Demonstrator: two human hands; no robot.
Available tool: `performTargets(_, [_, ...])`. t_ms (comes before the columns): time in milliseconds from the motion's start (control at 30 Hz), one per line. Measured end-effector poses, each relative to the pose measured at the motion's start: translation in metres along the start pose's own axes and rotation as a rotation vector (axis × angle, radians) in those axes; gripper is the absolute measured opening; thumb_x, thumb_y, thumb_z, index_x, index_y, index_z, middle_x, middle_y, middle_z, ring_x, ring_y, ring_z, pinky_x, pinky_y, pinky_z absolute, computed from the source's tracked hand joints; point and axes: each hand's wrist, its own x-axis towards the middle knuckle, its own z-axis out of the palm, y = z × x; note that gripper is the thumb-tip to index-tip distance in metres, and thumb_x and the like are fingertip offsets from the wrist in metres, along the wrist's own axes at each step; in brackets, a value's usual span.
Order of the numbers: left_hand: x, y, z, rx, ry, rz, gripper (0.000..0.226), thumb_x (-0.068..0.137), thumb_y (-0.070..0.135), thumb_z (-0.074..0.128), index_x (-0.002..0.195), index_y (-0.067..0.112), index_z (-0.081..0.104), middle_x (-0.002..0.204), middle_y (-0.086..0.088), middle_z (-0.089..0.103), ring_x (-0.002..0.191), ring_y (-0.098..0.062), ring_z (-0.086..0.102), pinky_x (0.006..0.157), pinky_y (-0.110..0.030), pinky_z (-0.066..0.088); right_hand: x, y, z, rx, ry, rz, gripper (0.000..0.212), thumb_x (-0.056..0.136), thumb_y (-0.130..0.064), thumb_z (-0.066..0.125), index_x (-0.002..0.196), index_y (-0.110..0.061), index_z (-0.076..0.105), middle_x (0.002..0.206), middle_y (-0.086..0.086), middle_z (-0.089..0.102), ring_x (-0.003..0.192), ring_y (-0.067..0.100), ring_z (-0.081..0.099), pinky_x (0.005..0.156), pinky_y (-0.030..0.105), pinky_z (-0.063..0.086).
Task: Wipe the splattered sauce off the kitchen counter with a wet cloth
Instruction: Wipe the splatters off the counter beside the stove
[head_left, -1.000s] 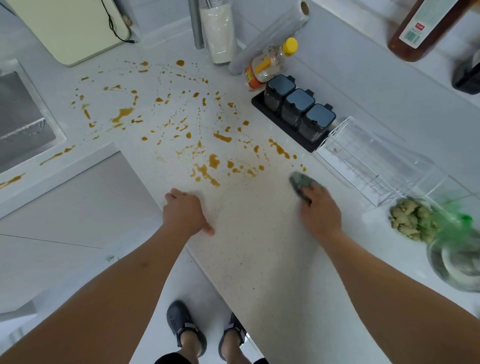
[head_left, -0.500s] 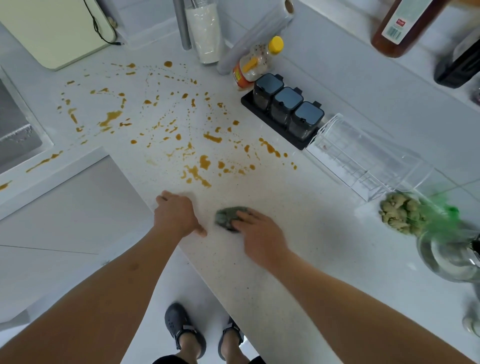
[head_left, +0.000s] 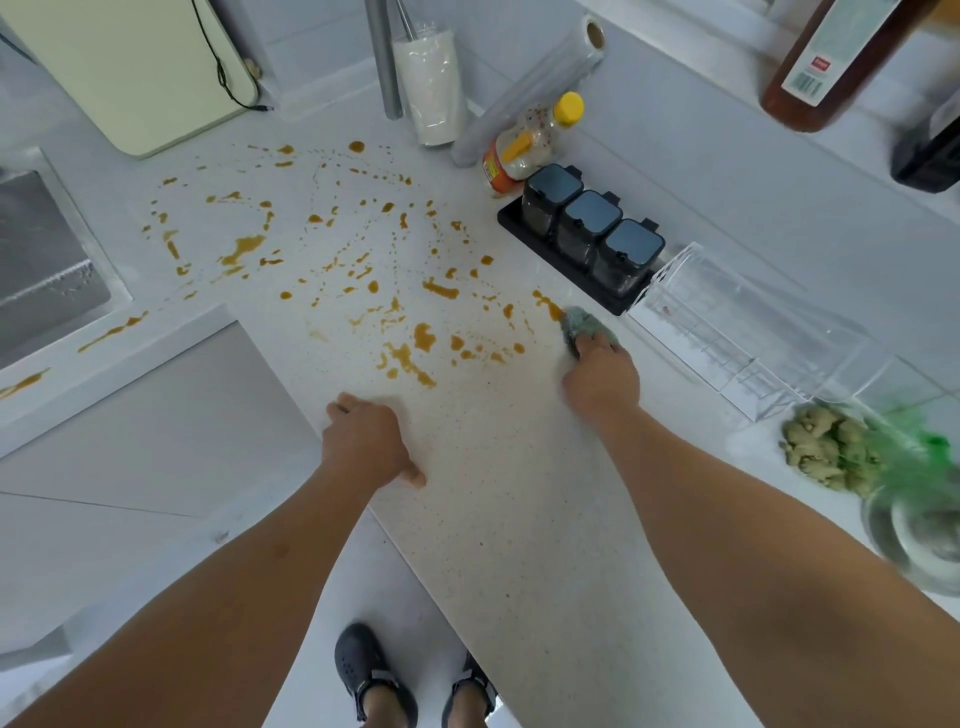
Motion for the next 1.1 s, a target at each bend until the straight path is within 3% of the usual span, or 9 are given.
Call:
performTargets(100, [-0.003,-0.003,0.001,-0.004,0.016,0.014,0.124,0.055,0.063,0.095,0.143,-0.010,0.046,0.158,-0.036,0.024,0.144,-0.048,0.030,0.108,-0.053,0.049,-0.027,-0.016,0.011,-0.042,-0.071,-0.181,0.070,0.086,0.001,0.051,0.147,-0.032,0.049,0.152,-0.004,0.048,0.137,0.029,0.047,0.113,0.043,0.043])
performTargets(200, [-0.003,-0.005,0.002,-0.003,0.031,0.021,0.132,0.056,0.066,0.093,0.148,-0.010,0.039,0.157,-0.034,0.025,0.143,-0.046,0.031,0.108,-0.052,0.049,-0.044,0.009,0.007,-0.186,-0.132,-0.367,0.062,0.093,-0.009,0.049,0.150,-0.032,0.046,0.159,-0.008,0.040,0.144,0.023,0.038,0.118,0.032,0.032])
performTargets(333, [-0.001,-0.005,0.003,0.000,0.031,0.019,0.134,0.053,0.067,0.094,0.148,-0.011,0.040,0.155,-0.034,0.028,0.143,-0.046,0.032,0.106,-0.053,0.050,-0.025,0.044,-0.016,-0.156,-0.043,-0.198,0.055,0.096,-0.013,0.047,0.150,-0.028,0.048,0.153,0.000,0.048,0.136,0.029,0.048,0.111,0.037,0.041])
performTargets(500, [0.002,-0.004,0.003,0.017,0.014,0.017,0.132,0.054,0.065,0.094,0.147,-0.011,0.041,0.157,-0.036,0.025,0.143,-0.047,0.031,0.106,-0.053,0.050,-0.006,-0.016,0.001,-0.114,-0.038,-0.048,0.058,0.091,-0.012,0.043,0.149,-0.020,0.047,0.147,0.006,0.051,0.136,0.033,0.045,0.105,0.048,0.049])
performTargets(633, [0.000,-0.005,0.003,0.025,0.011,0.031,0.133,0.055,0.068,0.092,0.148,-0.011,0.039,0.159,-0.036,0.022,0.146,-0.049,0.027,0.110,-0.055,0.047,-0.053,-0.067,0.032,-0.129,-0.140,-0.279,0.060,0.093,-0.009,0.044,0.152,-0.025,0.043,0.161,0.000,0.034,0.149,0.027,0.028,0.117,0.048,0.038])
performTargets(767, [-0.002,-0.006,0.001,0.015,0.007,0.038,0.134,0.056,0.067,0.092,0.149,-0.012,0.037,0.160,-0.036,0.021,0.145,-0.048,0.027,0.110,-0.054,0.047,-0.080,-0.032,0.040,-0.187,-0.219,-0.459,0.063,0.095,-0.010,0.047,0.154,-0.030,0.039,0.164,-0.008,0.029,0.153,0.020,0.020,0.122,0.041,0.029])
performTargets(933, [-0.003,-0.005,0.001,0.008,0.024,0.037,0.134,0.057,0.065,0.093,0.150,-0.012,0.035,0.159,-0.036,0.021,0.144,-0.046,0.028,0.109,-0.051,0.048,-0.032,0.035,0.001,-0.097,-0.047,-0.161,0.061,0.095,-0.008,0.046,0.152,-0.031,0.043,0.159,-0.006,0.040,0.147,0.024,0.036,0.118,0.035,0.031])
performTargets(1033, [0.000,-0.004,0.001,0.022,0.014,0.026,0.132,0.055,0.065,0.093,0.148,-0.011,0.039,0.159,-0.036,0.023,0.144,-0.046,0.029,0.108,-0.052,0.049,-0.014,0.007,0.002,-0.078,-0.019,0.000,0.060,0.092,-0.012,0.043,0.150,-0.027,0.046,0.153,0.006,0.046,0.137,0.031,0.046,0.107,0.045,0.044])
performTargets(1100, [0.001,-0.003,0.002,0.026,0.009,0.025,0.129,0.054,0.066,0.093,0.145,-0.011,0.043,0.157,-0.035,0.025,0.142,-0.046,0.031,0.106,-0.052,0.050,-0.028,-0.032,0.016,-0.073,-0.005,-0.059,0.061,0.090,-0.005,0.045,0.148,-0.025,0.048,0.150,0.006,0.047,0.133,0.030,0.050,0.105,0.046,0.047])
